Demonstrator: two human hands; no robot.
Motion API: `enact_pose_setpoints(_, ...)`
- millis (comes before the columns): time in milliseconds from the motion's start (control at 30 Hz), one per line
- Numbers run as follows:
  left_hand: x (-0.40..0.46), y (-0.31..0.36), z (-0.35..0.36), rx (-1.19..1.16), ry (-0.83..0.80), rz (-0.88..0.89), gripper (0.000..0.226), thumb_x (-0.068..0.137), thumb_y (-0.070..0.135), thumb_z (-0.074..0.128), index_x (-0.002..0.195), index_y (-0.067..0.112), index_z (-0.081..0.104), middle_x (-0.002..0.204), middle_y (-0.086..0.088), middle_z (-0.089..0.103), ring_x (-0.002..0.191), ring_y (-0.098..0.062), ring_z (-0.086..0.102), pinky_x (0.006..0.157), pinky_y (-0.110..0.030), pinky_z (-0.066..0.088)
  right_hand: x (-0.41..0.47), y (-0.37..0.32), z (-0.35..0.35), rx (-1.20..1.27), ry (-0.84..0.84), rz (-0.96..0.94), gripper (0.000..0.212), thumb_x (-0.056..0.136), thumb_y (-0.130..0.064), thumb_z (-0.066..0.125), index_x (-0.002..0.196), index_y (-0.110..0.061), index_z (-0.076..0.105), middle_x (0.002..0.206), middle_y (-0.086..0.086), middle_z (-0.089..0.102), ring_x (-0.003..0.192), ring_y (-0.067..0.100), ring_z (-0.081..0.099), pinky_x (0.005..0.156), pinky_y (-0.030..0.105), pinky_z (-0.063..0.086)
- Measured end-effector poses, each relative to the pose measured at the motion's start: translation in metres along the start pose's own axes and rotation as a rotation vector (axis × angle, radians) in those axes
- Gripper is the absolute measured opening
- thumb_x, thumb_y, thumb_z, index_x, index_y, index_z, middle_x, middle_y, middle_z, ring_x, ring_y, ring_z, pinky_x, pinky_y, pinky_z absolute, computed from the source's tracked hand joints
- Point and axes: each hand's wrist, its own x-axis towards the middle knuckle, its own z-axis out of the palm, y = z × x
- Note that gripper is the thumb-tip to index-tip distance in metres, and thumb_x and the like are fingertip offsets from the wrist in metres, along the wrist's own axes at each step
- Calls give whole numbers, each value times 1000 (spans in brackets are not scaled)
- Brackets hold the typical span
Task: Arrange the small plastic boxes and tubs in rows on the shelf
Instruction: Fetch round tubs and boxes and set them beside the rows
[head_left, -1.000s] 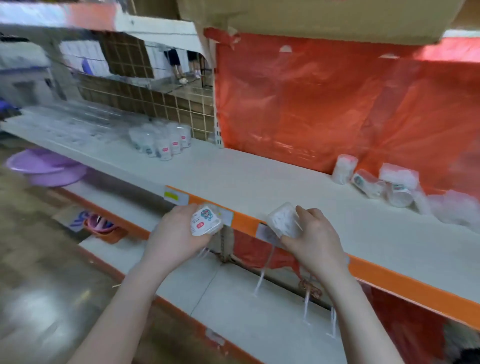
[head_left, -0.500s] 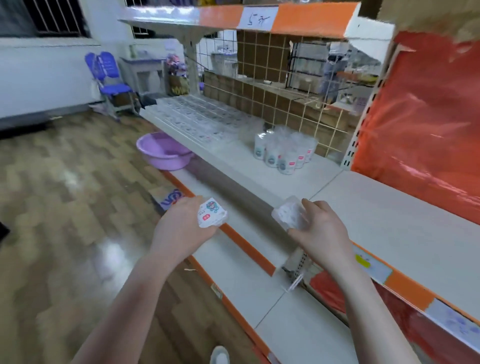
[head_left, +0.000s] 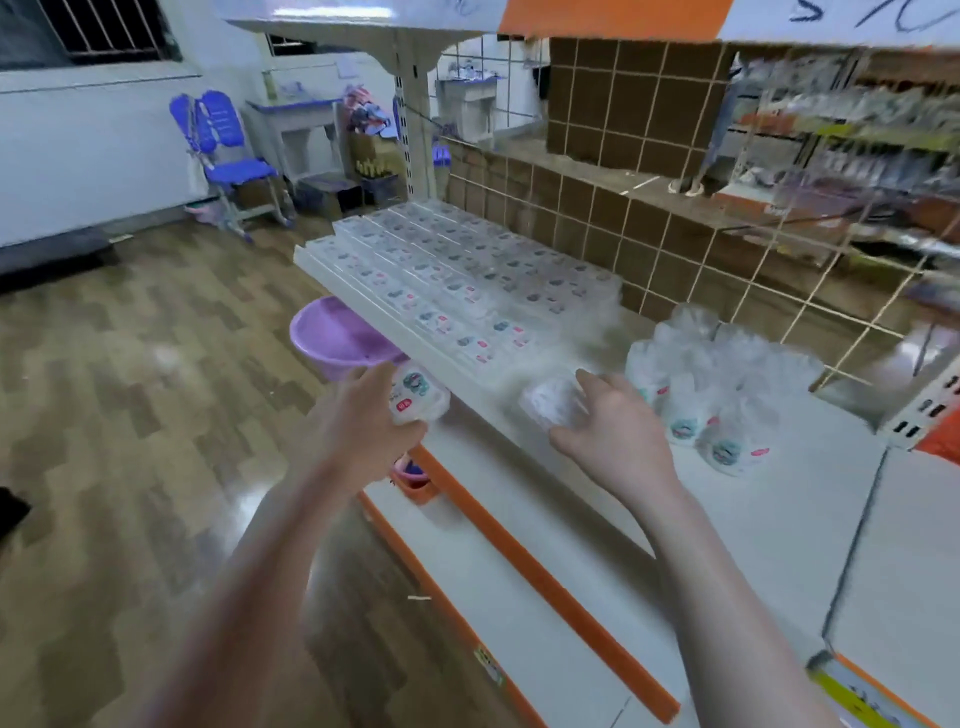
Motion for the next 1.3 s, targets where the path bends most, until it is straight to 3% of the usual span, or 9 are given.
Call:
enact_pose_setpoints(133,47,-10,4,-3,-35,41,46,75,29,70,117,17,54,108,-5,57,82,-14,47,59,-26,37,44,-9,14,-46,3,18,53,74,-30,65,121,-9,53,111,7,52,105,27,52,70,28,33)
enact_pose_setpoints(233,88,-19,10,-36,-59,95,47,77,30,69,119,18,52,107,0,54,89,-15,53,62,-23,37,70,-16,25,-86,-2,57,53,75,-30,65,122,-10,53,115,7,52,107,28,53,76,29,40)
enact_pose_setpoints(367,151,-33,18,-39,-116,170,70,80,37,68,141,20,39,131,-3,48,116,-21,50,80,-29,37,100,-27,43,-134,-14,146,54,76,-30,65,124,-10,51,116,7,51,108,26,52,80,30,41)
enact_pose_setpoints(500,218,-38,25,-39,-170,342,70,79,37,69,140,15,41,136,-9,48,121,-25,46,94,-35,38,124,-41,60,-165,12,267,53,77,-30,63,124,-10,51,115,7,52,110,26,51,87,32,44)
enact_pose_setpoints(633,266,-43,31,-46,-279,487,70,79,35,69,139,14,41,138,-10,47,124,-28,44,98,-35,36,137,-61,76,-184,27,423,37,79,-31,61,110,-11,54,107,6,52,104,26,52,80,32,44)
enact_pose_setpoints(967,317,-46,34,-93,-347,668,67,78,33,69,138,16,44,129,-10,52,116,-30,49,89,-37,40,155,-89,92,-192,17,655,52,78,-21,61,126,-8,48,116,8,51,109,27,51,82,33,46)
enact_pose_setpoints(1067,322,-48,35,-99,-350,667,66,78,33,69,137,16,45,131,-9,52,116,-31,50,90,-39,40,161,-90,91,-216,-4,679,44,77,-24,61,116,-9,50,102,6,51,102,28,52,69,30,39)
enact_pose_setpoints(1167,323,-49,34,-86,-362,666,66,79,34,69,138,17,44,134,-9,50,117,-32,49,92,-41,41,168,-93,89,-278,-29,669,39,76,-30,63,107,-11,49,87,2,42,99,28,49,66,29,31)
enact_pose_setpoints(1300,325,-47,34,-128,-339,677,61,77,32,70,132,14,49,125,-10,53,111,-32,51,82,-36,39,166,-90,83,-169,14,636,73,74,-31,63,140,-21,35,101,5,47,103,25,43,83,31,39)
